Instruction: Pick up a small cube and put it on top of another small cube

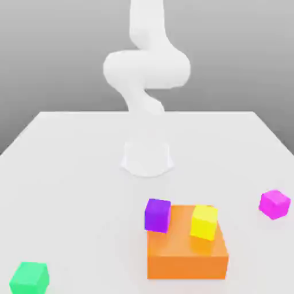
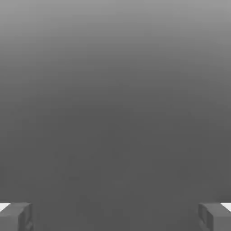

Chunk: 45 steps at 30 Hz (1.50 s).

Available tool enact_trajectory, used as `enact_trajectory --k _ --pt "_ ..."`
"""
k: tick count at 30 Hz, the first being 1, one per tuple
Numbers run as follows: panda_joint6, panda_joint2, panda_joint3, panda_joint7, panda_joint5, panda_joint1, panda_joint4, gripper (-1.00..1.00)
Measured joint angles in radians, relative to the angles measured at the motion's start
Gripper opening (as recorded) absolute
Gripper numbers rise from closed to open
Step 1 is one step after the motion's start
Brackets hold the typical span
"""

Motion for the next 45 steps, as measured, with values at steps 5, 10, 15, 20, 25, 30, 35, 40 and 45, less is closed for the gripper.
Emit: enact_trajectory --k 5,10,15,20,25,30,35,40,45 --pt "0.087 0.168 0.016 -0.208 0.026 0.158 -0.063 0.0" --pt "0.171 0.331 0.053 -0.41 0.052 0.293 -0.125 0.0" --pt "0.254 0.493 0.112 -0.602 0.064 0.41 -0.186 0.0" --pt "0.339 0.656 0.192 -0.764 0.035 0.52 -0.247 0.0" --pt "0.423 0.822 0.234 -0.866 -0.076 0.62 -0.308 0.0" --pt "0.556 1.002 0.159 -0.808 -0.201 0.689 -0.29 0.0" --pt "0.602 1.061 0.122 -0.786 -0.229 0.719 -0.278 -1.0" --pt "0.582 1.036 0.136 -0.796 -0.217 0.709 -0.283 -1.0" --pt "0.446 0.865 0.195 -0.887 -0.102 0.663 -0.316 -1.0"
